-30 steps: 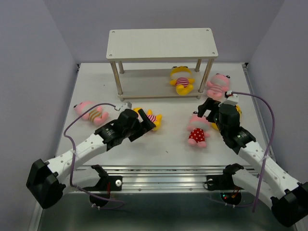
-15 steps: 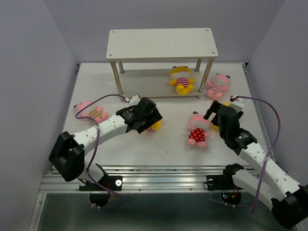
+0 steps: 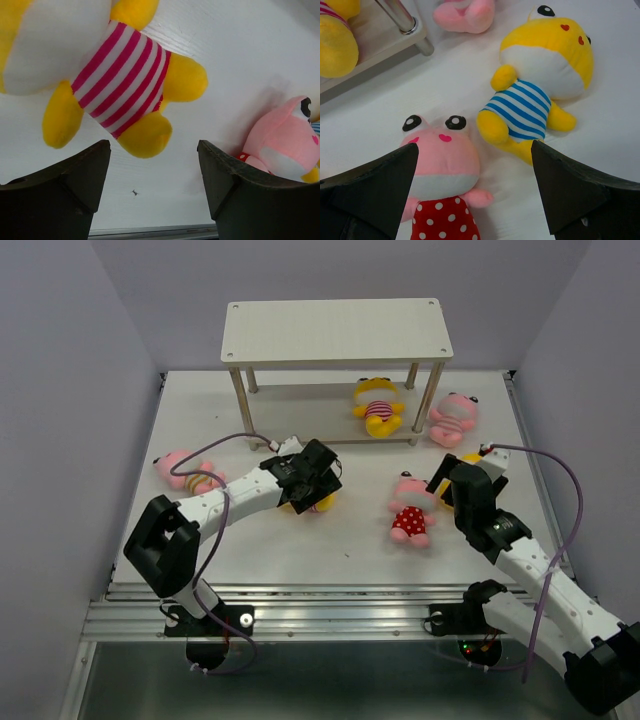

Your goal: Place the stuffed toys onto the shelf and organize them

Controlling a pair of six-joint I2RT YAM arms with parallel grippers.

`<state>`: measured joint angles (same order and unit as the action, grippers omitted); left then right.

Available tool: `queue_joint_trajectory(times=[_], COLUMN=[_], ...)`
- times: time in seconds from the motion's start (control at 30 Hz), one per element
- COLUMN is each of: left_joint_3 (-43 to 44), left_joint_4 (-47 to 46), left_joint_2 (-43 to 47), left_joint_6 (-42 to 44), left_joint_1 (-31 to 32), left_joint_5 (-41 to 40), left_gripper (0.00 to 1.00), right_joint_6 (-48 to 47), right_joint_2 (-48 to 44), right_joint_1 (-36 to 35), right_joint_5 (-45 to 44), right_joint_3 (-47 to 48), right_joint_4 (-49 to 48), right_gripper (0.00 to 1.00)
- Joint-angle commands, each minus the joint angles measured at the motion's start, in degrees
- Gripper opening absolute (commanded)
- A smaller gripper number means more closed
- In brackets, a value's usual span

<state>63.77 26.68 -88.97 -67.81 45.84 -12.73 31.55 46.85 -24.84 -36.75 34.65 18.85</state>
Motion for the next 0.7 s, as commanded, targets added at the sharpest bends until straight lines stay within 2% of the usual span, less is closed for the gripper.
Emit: queue_joint_trajectory(times=[0.0,0.4,0.47,0.53,0.57,0.63,0.67], left_joint_3=[3.1,3.6,3.7,3.7,3.8,3.9,4.1], left_joint_4=[2.0,4.2,4.5,4.7,4.8,5.1,5.1], left_joint_2=[-1.4,-4.1,-4.3,-4.4,-4.3,-4.4,-4.3], left_joint_6=[0.3,0.0,-0.1,0.0,0.0,0.2,1.2], left_joint_1=[0.5,1.0,1.0,1.1,1.1,1.1,1.1], left_joint_5=[-1.9,-4.4,-4.7,-5.0,-5.2,-5.4,-5.5], left_gripper=[0.78,0.58,0.48,0.32,0.19,0.09,0.0], right_joint_6=[0.1,-0.1,-0.1,-0.1,-0.1,-0.1,-0.1], right_joint_2=[-1.4,-1.6,-1.6,-1.6,-1.5,-1.5,-1.5], right_joint_1=[-0.1,-0.1,-0.1,-0.1,-0.1,-0.1,-0.1], right_joint_5=[-3.0,-3.3,-3.3,-3.6,-3.6,-3.6,-3.6], right_joint_3=[-0.3,-0.6,-0.6,-0.7,-0.7,-0.7,-0.7], right_joint_4=[-0.8,-0.7,-0.7,-0.8,-0.7,-0.7,-0.8], right_gripper=[1.0,1.0,1.0,1.0,1.0,1.0,1.0])
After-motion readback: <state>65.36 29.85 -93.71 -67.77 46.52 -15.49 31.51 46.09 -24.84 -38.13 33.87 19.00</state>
